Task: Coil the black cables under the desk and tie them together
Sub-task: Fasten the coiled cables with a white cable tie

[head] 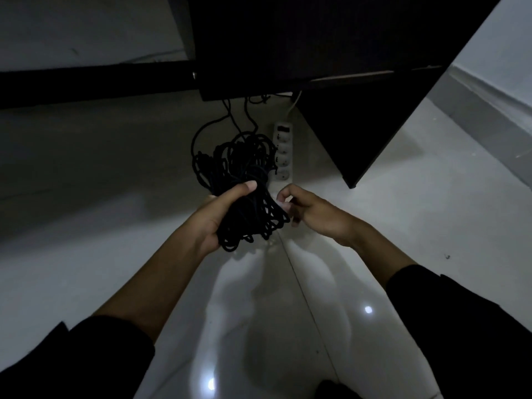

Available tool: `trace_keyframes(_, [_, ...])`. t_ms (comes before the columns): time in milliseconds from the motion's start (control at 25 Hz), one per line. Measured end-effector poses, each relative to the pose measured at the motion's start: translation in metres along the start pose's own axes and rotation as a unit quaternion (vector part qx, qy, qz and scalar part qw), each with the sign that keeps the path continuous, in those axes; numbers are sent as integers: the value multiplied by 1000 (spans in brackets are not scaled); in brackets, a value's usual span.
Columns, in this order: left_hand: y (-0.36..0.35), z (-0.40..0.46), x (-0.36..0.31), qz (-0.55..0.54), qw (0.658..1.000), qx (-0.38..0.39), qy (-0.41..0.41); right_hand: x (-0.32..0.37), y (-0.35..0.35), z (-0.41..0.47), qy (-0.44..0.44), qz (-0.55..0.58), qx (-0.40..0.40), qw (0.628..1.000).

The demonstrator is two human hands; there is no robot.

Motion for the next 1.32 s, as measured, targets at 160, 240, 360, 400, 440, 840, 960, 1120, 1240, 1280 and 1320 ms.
trace_keyframes(160, [7,-3,-5,-3,1000,16,8,-5,-14,6,-92,130,102,982])
trace_keyframes(240, [13,-4,-7,-2,1000,6,5,-7,-17,9,-99,166,120,974])
trace_keyframes(360, [21,-5,-8,26,1000,-17,0,-5,-23,9,-96,153,132,975])
trace_keyframes(400, [23,-5,-7,34,999,-24,4,-4,-24,8,-98,134,131,977])
trace_keyframes(440, [26,-5,-5,36,999,-30,7,-2,-25,7,-98,118,128,980])
trace_keyframes(840, [38,-1,-4,51,998,-33,4,7,-7,1,-9,-10,91,996])
trace_keyframes(960, [40,0,-4,54,998,-33,5,10,-4,4,16,-21,81,996])
trace_keyframes(1120, [42,1,-3,64,997,-38,5,18,-2,10,45,-45,55,996])
trace_keyframes(1240, [43,1,-3,67,997,-41,0,26,-2,14,63,-62,35,995])
trace_keyframes(1280, [43,0,-4,71,997,-40,-4,28,-4,16,65,-71,33,995])
trace_keyframes(1320, [43,-1,-5,75,996,-41,-7,32,-6,17,69,-78,35,994])
Point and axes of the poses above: each hand's wrist, its own z-axis towards the middle knuckle, its own y-axis out of the back of the hand, x = y × z, the point moved 9 cm from there along z, towards the middle knuckle, and after that the axes turned 7 degrees about x, right-handed, at the moved point
